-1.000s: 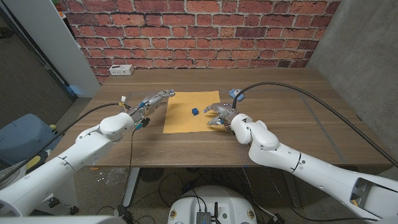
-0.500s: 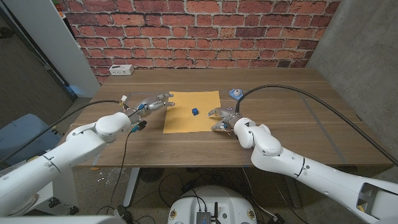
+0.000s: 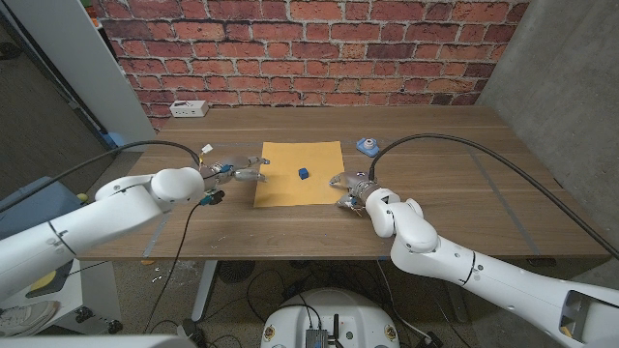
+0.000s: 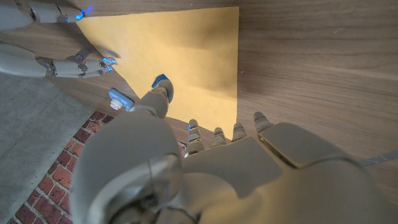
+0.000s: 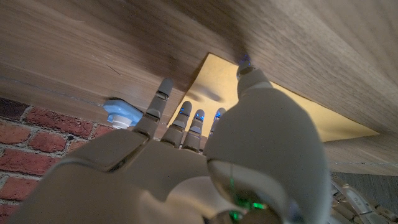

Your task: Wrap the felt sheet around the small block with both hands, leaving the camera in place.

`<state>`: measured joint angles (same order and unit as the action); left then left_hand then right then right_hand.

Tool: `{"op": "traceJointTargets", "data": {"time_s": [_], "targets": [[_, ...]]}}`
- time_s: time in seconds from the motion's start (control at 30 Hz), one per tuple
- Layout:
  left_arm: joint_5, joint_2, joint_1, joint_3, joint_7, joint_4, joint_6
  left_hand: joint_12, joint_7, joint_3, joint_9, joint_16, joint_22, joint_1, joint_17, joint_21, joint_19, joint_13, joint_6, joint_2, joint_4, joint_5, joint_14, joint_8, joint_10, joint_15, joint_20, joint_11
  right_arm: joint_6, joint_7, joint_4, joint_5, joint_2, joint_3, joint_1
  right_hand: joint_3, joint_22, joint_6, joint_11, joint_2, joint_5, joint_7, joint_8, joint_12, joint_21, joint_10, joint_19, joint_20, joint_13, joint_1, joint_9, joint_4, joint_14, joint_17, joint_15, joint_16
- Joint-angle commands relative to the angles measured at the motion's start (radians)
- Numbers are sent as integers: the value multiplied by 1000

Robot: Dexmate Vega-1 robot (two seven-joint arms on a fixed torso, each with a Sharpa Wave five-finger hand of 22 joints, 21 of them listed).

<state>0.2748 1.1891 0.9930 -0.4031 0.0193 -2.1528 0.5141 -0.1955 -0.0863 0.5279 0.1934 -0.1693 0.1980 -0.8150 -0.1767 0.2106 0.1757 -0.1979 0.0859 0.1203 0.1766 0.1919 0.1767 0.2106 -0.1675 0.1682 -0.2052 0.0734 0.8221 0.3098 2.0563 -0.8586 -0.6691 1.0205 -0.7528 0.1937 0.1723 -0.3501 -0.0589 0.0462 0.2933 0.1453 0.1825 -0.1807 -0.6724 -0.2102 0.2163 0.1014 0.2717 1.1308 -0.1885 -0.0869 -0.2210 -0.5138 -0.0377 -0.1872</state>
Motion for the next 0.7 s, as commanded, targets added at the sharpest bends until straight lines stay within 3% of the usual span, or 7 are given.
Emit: {"op": "traceJointTargets", "data": {"time_s": [0.03,0.13,0.27,0.43,0.53,0.63,0.7], "targets": [[-73,52,-63,-57,44,-106,189,0,-12,9,4,-6,2,-14,-1,3,138,-3,-2,1,-3,1,256,0,-101,6,-3,0,3,3,-69,-60,33,22,5,7,0,-10,-5,3,7,7,11,-15,6,-8,10,-14,-1,17,-4,-14,-1,5,-31,-11],[-73,54,-64,-56,44,-109,191,-2,-11,10,4,-7,2,-16,0,5,133,-3,-1,2,-3,1,255,0,-101,5,-1,-1,-9,21,-101,-36,50,16,18,-7,1,-50,3,10,0,-2,24,-29,13,-42,20,-9,-7,-35,-4,12,-27,11,-36,-27],[-66,53,-65,-53,46,-106,188,-3,-10,10,4,-9,2,-19,0,7,127,-3,-3,3,-3,1,252,0,-101,2,-1,-2,-21,22,-144,-31,67,23,36,-11,1,-105,8,24,-2,-18,39,-40,24,-73,22,-10,-11,-68,-4,28,-43,16,-40,-36],[-57,52,-64,-51,46,-107,195,-4,-7,9,4,-10,2,-21,0,8,126,-2,-5,2,-4,1,252,0,-101,0,-2,-2,-64,-27,-184,-6,74,15,39,2,1,-225,4,41,-2,-4,68,-54,33,-123,43,-22,-17,-63,-2,17,-72,30,-58,-44],[-50,52,-62,-49,44,-107,200,-3,-5,9,4,-10,2,-23,0,9,125,-2,-6,1,-4,0,252,0,-105,0,0,-2,-85,-38,-211,12,80,13,46,9,1,-311,1,48,-6,-28,85,-66,38,-166,60,-30,-21,-63,-1,10,-102,41,-73,-53],[-45,52,-64,-50,45,-106,205,-4,-2,8,4,-11,2,-23,0,9,125,-2,-9,0,-4,0,252,-1,-107,-1,0,-4,-104,-61,-234,26,82,11,48,14,2,-345,2,51,-7,-44,89,-70,40,-183,70,-36,-24,-59,0,3,-115,46,-78,-56],[-44,51,-67,-52,47,-106,208,-4,-2,7,4,-11,2,-24,0,10,123,-2,-10,0,-5,0,252,-1,-107,-1,1,-4,-121,-87,-244,40,81,4,44,23,2,-420,-5,57,-10,-58,101,-83,43,-227,88,-44,-26,-47,1,-11,-139,52,-92,-63]]}}
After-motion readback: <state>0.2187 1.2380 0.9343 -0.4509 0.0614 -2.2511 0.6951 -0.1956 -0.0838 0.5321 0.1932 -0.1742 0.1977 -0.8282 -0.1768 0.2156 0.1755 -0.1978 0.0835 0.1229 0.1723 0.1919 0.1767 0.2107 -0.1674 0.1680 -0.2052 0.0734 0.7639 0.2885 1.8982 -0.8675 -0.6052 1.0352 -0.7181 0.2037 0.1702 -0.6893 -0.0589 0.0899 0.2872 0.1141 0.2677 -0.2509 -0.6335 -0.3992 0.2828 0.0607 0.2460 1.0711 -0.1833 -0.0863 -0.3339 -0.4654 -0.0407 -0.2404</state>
